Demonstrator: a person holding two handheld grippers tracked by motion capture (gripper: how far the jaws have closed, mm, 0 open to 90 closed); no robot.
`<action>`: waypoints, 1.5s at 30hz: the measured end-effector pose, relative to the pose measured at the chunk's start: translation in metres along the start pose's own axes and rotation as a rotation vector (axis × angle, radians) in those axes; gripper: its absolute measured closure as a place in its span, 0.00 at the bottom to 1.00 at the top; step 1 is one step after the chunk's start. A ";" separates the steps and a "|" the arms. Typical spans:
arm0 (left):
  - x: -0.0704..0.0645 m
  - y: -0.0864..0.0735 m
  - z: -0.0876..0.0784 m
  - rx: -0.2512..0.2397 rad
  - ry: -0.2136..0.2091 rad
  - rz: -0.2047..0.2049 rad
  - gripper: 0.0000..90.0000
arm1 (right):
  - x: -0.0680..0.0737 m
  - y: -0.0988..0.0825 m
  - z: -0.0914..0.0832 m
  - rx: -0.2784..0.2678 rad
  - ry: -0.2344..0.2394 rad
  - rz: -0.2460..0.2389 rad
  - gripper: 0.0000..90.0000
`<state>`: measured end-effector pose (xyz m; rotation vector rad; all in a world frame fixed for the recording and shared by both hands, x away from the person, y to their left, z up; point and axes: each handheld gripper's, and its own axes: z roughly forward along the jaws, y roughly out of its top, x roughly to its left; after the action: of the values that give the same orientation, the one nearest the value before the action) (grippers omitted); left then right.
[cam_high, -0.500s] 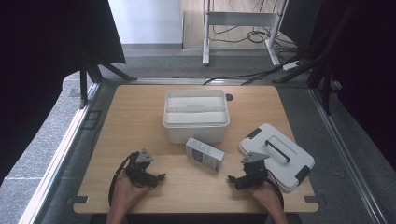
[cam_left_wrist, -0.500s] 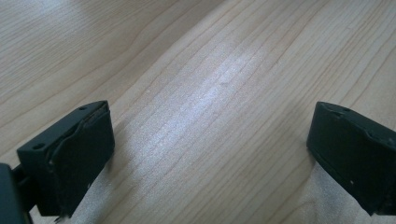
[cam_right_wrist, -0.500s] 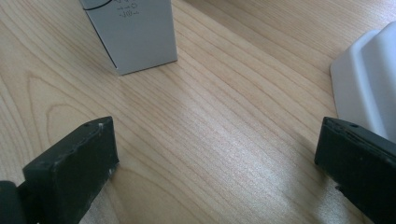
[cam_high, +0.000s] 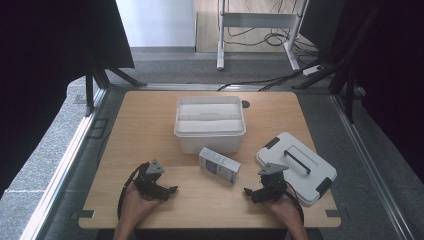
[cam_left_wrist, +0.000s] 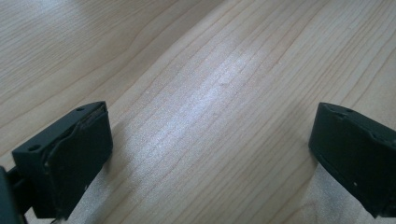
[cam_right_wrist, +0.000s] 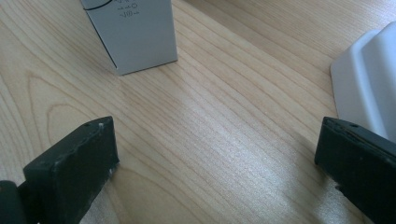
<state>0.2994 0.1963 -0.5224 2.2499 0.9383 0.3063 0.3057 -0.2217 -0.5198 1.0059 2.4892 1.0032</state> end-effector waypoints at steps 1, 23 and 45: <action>0.000 0.000 0.000 0.000 0.000 0.000 0.00 | 0.000 0.000 0.000 0.000 0.000 0.000 0.00; 0.000 0.000 0.000 0.000 0.001 0.000 0.00 | 0.005 0.025 -0.010 0.077 0.036 -0.044 0.02; 0.000 0.000 0.000 -0.001 0.001 0.001 0.00 | 0.028 0.132 -0.005 0.353 0.124 -0.243 0.11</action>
<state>0.2996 0.1963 -0.5224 2.2496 0.9374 0.3081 0.3494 -0.1361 -0.4252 0.7203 2.8727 0.5817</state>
